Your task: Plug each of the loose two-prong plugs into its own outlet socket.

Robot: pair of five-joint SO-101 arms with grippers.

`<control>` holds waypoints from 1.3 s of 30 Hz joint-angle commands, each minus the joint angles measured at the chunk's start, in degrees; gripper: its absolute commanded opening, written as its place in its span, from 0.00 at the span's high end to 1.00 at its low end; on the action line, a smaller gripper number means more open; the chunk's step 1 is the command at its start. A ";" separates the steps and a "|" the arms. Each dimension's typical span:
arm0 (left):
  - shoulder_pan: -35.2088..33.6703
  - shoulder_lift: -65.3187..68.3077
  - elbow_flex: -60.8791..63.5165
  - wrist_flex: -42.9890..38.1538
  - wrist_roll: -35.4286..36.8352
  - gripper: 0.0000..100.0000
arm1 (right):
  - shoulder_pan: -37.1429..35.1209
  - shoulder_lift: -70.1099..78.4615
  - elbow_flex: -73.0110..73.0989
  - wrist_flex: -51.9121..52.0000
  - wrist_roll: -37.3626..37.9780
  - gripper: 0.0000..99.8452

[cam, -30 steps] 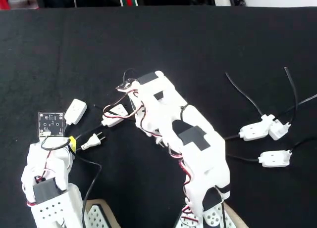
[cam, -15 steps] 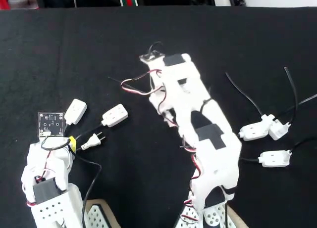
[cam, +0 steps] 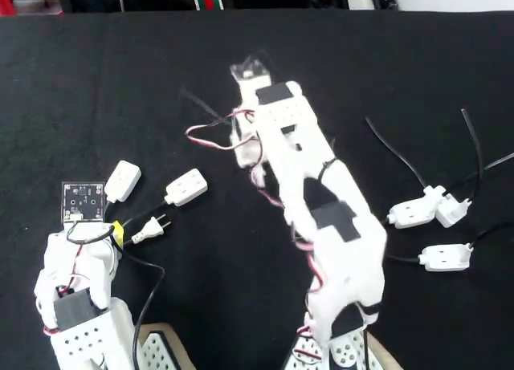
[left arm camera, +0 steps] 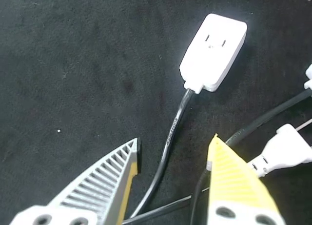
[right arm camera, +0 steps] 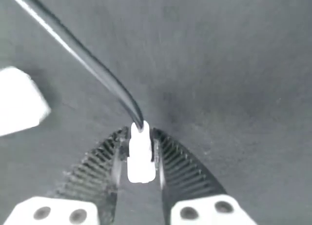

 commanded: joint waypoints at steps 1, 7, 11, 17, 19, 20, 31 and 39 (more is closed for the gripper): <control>-0.13 -0.35 0.13 -0.44 -0.26 0.77 | -6.07 -13.85 3.56 -6.68 -3.96 0.99; 5.93 -0.35 -0.84 -3.60 6.59 0.76 | -21.19 -31.34 25.80 -25.14 -4.31 0.99; 14.55 -0.35 -1.63 -6.77 16.70 0.76 | -28.13 -47.52 39.16 -34.81 -4.31 0.99; 24.84 -0.35 -5.32 -9.67 21.80 0.76 | -23.65 -75.21 56.57 -45.01 -5.01 0.99; 29.85 -0.35 -6.11 -9.67 21.80 0.77 | -23.12 -83.03 62.73 -48.09 -7.82 0.99; 32.22 -0.35 -6.37 -9.67 21.80 0.76 | -23.12 -86.81 65.98 -49.32 -9.67 0.99; 44.35 -0.44 -15.43 -10.37 21.80 0.76 | -22.59 -108.35 80.84 -45.01 -17.41 0.99; 45.23 -0.35 -17.27 -16.70 21.89 0.76 | -18.46 -107.03 78.99 -39.47 -17.23 0.99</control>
